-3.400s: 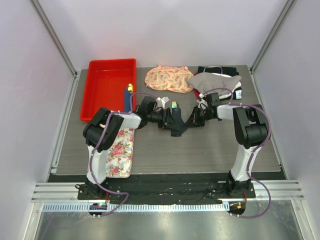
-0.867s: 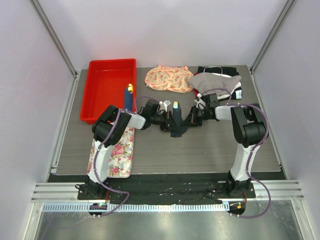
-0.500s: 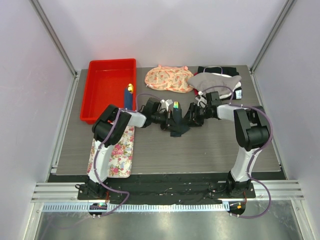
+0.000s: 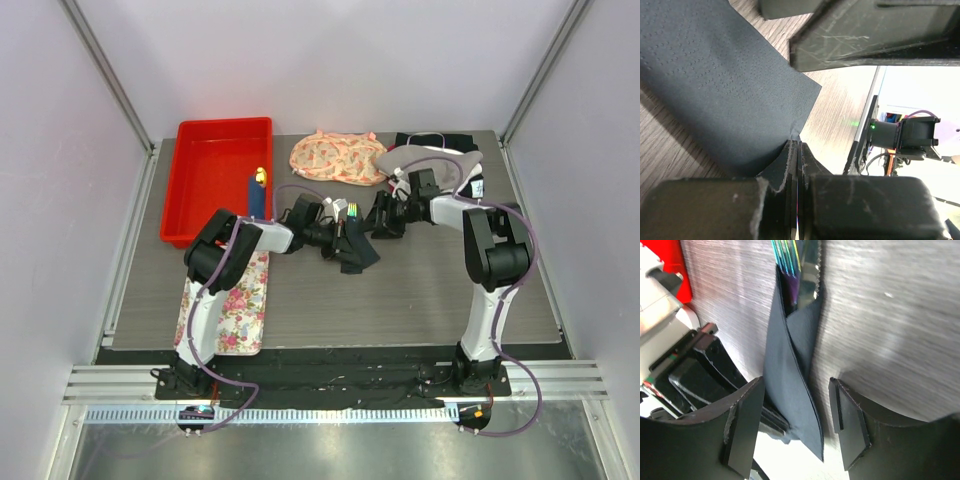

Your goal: Place the utensils on the paper napkin and roll it up

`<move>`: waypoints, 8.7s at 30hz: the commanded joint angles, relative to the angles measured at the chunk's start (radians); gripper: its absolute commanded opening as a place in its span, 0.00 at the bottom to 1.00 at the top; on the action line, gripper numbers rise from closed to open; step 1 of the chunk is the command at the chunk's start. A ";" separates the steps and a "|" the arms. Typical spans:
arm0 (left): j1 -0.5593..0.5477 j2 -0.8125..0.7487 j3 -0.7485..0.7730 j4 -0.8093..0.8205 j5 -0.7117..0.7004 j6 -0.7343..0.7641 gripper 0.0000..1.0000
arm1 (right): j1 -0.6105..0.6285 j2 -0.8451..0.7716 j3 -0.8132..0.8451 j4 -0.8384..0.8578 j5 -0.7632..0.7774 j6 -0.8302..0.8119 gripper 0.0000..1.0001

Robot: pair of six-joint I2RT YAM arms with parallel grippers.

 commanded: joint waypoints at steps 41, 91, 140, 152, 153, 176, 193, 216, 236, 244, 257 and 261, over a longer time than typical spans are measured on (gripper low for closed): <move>0.078 -0.140 -0.080 -0.003 -0.081 -0.036 0.40 | 0.089 0.108 -0.016 -0.065 0.178 -0.050 0.01; 0.328 -0.661 -0.173 -0.319 -0.131 0.267 1.00 | -0.006 -0.166 -0.084 0.248 -0.253 0.068 0.01; 0.164 -0.813 -0.408 0.643 0.114 0.035 0.95 | 0.204 -0.496 -0.044 0.702 -0.525 0.579 0.01; 0.159 -0.813 -0.396 0.681 0.100 -0.012 0.74 | 0.218 -0.495 -0.058 0.825 -0.531 0.679 0.01; 0.156 -0.816 -0.396 0.689 0.102 -0.019 0.73 | 0.219 -0.493 -0.059 0.830 -0.533 0.683 0.01; 0.147 -0.839 -0.367 0.747 0.123 -0.137 0.00 | 0.233 -0.467 -0.035 0.876 -0.505 0.719 0.01; 0.230 -0.888 -0.266 0.324 0.001 -0.206 0.00 | 0.104 -0.593 0.089 0.151 -0.459 0.175 0.90; 0.230 -0.980 -0.325 0.351 0.016 -0.270 0.00 | 0.202 -0.608 0.157 -0.198 -0.310 -0.139 0.01; 0.202 -0.963 -0.365 0.609 0.053 -0.436 0.00 | 0.346 -0.573 -0.061 0.150 -0.367 0.045 0.01; 0.189 -0.955 -0.373 0.612 0.051 -0.436 0.00 | 0.397 -0.550 -0.104 0.322 -0.396 0.178 0.01; 0.193 -0.991 -0.378 0.379 0.013 -0.306 0.00 | 0.336 -0.548 -0.079 0.246 -0.408 0.148 0.25; 0.208 -0.992 -0.367 0.235 -0.044 -0.220 0.00 | 0.227 -0.597 -0.021 0.121 -0.410 0.105 0.45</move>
